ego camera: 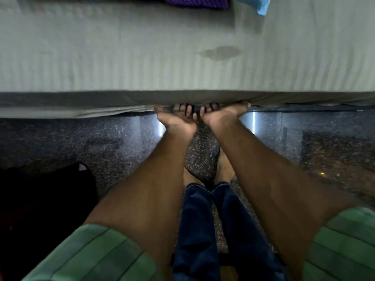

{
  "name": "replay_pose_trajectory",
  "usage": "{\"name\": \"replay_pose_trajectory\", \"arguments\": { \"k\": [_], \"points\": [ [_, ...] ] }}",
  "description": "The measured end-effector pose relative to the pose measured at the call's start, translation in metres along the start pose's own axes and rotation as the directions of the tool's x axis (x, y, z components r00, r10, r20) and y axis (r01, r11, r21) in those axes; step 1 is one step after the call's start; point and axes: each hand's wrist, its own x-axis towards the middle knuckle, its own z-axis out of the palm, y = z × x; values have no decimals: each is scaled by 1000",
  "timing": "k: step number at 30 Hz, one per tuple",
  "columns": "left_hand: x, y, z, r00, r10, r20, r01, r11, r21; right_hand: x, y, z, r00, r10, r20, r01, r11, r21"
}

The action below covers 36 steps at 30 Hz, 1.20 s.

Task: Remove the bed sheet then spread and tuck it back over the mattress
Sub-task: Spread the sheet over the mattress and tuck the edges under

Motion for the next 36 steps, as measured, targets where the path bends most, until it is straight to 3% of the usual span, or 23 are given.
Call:
{"name": "replay_pose_trajectory", "arguments": {
  "k": [6, 13, 19, 23, 28, 31, 36],
  "points": [
    [-19, 27, -42, 1000, -30, -5, 30, 996, 87, -3, 8, -29, 979, 38, 201, -43, 999, 22],
    [-35, 59, -23, 1000, -14, 7, 13, 997, 79, -5, 11, 21, 996, -59, -61, 65, 992, 103],
    [-21, 69, -48, 996, -74, -41, 78, 991, 108, 3, 32, -27, 984, -106, 146, 101, 994, 40],
    [-29, 87, -71, 995, -95, -43, 100, 988, 119, -17, 88, -55, 989, -116, 88, 124, 989, -83],
    [-29, 155, -125, 991, -75, -108, 88, 989, 122, -27, 195, -26, 991, 130, 26, -117, 951, -288],
    [-14, 211, -156, 985, -9, -173, 28, 994, 104, -22, 238, 5, 992, 91, 86, -58, 945, -322],
    [4, 269, -173, 992, -27, -122, 33, 998, 46, 17, 258, 34, 990, 8, 139, 60, 877, -477]
  ]
}}
